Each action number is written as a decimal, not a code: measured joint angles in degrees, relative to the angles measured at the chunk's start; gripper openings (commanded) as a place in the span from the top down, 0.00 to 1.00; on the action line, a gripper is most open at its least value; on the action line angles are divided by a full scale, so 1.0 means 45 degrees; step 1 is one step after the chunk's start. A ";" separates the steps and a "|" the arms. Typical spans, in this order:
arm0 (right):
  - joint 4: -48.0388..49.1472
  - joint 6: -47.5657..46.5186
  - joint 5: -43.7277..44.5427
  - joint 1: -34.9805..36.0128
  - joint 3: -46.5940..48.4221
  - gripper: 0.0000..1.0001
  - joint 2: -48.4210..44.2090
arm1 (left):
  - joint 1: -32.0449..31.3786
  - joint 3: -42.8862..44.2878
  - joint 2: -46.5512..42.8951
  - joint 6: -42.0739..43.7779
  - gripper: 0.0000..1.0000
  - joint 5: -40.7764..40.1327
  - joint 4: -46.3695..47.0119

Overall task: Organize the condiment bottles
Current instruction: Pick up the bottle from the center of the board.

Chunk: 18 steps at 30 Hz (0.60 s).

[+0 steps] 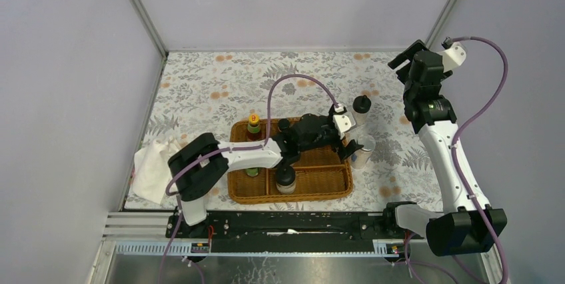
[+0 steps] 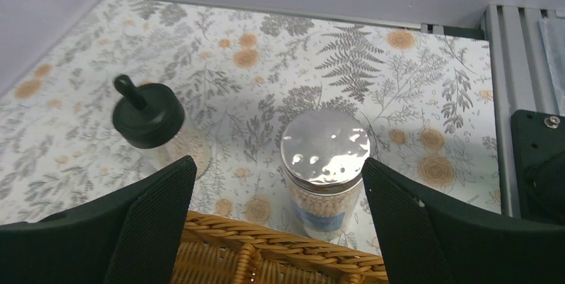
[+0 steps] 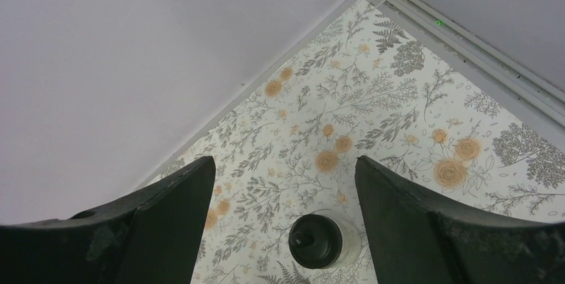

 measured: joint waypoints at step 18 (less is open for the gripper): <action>0.0534 -0.0117 -0.0364 0.0000 0.0000 0.16 0.0597 | 0.0301 0.0758 0.1010 -0.0515 0.01 0.2263 -0.0131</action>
